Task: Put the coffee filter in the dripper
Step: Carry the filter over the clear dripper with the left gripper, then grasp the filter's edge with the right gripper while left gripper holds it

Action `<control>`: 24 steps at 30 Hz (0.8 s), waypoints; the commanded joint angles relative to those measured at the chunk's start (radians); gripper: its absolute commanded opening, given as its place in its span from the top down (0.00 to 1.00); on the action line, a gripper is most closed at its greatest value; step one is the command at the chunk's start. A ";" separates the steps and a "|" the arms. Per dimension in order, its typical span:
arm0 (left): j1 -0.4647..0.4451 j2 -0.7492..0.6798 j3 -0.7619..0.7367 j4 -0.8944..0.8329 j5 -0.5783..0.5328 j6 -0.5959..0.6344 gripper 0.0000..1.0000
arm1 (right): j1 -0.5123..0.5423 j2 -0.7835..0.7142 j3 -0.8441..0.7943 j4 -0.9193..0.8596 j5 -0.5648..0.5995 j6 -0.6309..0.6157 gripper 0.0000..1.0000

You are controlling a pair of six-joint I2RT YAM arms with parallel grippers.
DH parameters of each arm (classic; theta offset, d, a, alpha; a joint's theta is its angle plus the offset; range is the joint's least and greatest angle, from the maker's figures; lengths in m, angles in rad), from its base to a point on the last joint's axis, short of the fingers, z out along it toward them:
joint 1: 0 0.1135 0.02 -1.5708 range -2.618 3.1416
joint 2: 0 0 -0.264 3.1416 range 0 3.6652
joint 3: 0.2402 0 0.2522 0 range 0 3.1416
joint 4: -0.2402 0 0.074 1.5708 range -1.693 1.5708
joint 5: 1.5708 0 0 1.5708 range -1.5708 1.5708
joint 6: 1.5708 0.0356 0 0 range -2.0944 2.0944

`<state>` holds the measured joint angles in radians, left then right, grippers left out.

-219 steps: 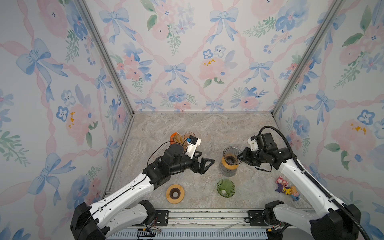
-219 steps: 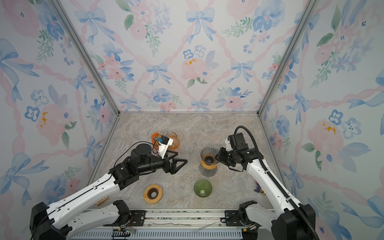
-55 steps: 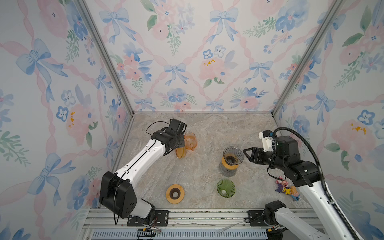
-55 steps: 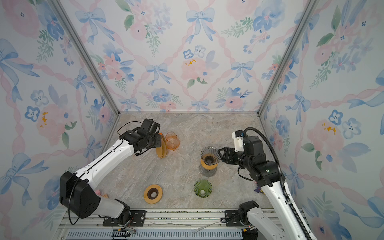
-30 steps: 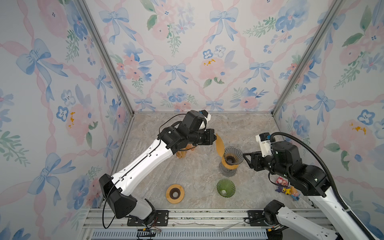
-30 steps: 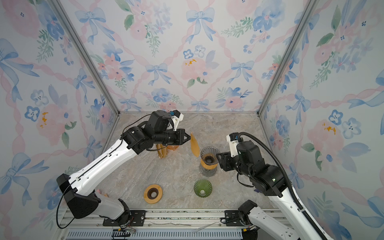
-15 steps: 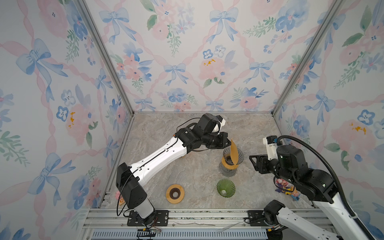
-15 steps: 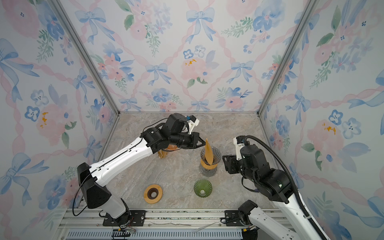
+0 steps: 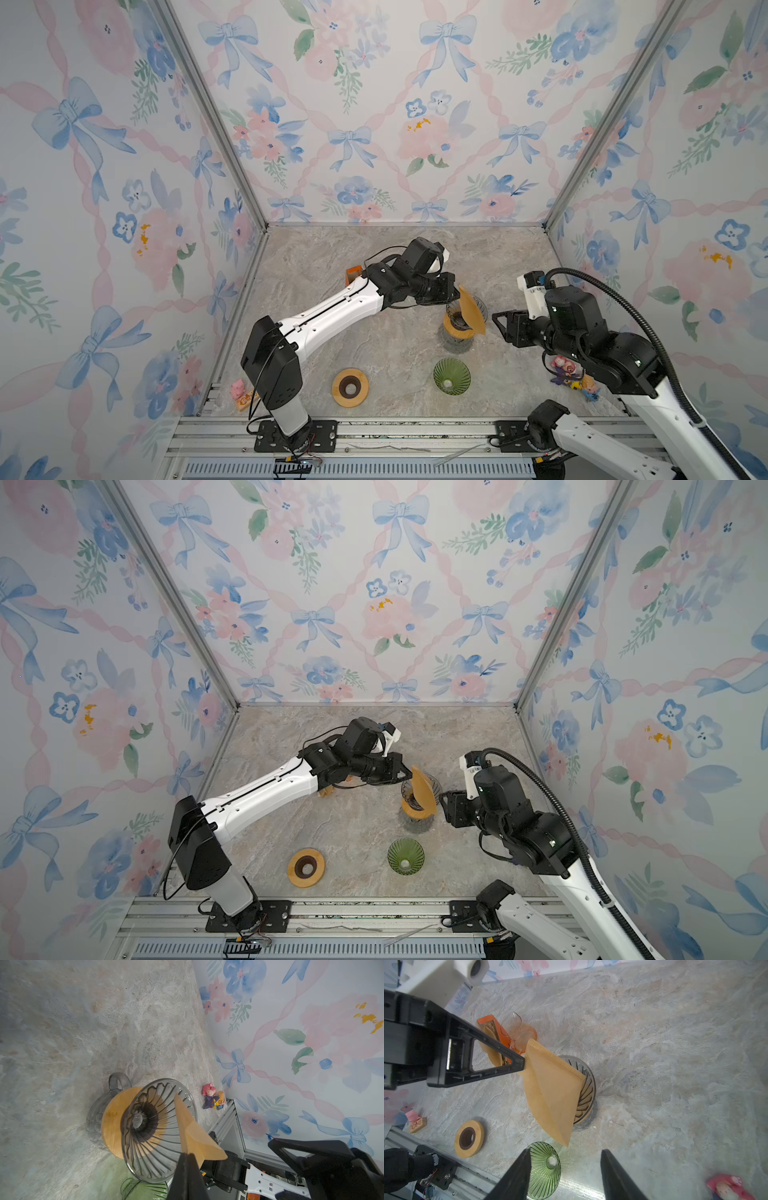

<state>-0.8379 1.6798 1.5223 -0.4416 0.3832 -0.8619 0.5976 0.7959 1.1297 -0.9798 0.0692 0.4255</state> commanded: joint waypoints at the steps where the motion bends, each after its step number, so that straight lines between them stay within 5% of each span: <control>1: 0.016 0.004 -0.018 0.021 -0.009 0.000 0.96 | -0.001 0.019 0.027 0.006 -0.055 -0.009 0.46; 12: 0.013 -0.087 -0.118 0.075 -0.094 0.155 0.65 | 0.014 0.094 0.035 0.039 -0.076 -0.017 0.47; 24: 0.010 -0.406 -0.625 0.615 -0.118 0.124 0.51 | 0.064 0.173 0.070 0.039 -0.041 -0.065 0.47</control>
<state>-0.8242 1.2984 0.9546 0.0196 0.2764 -0.7341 0.6369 0.9447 1.1584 -0.9390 -0.0010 0.3893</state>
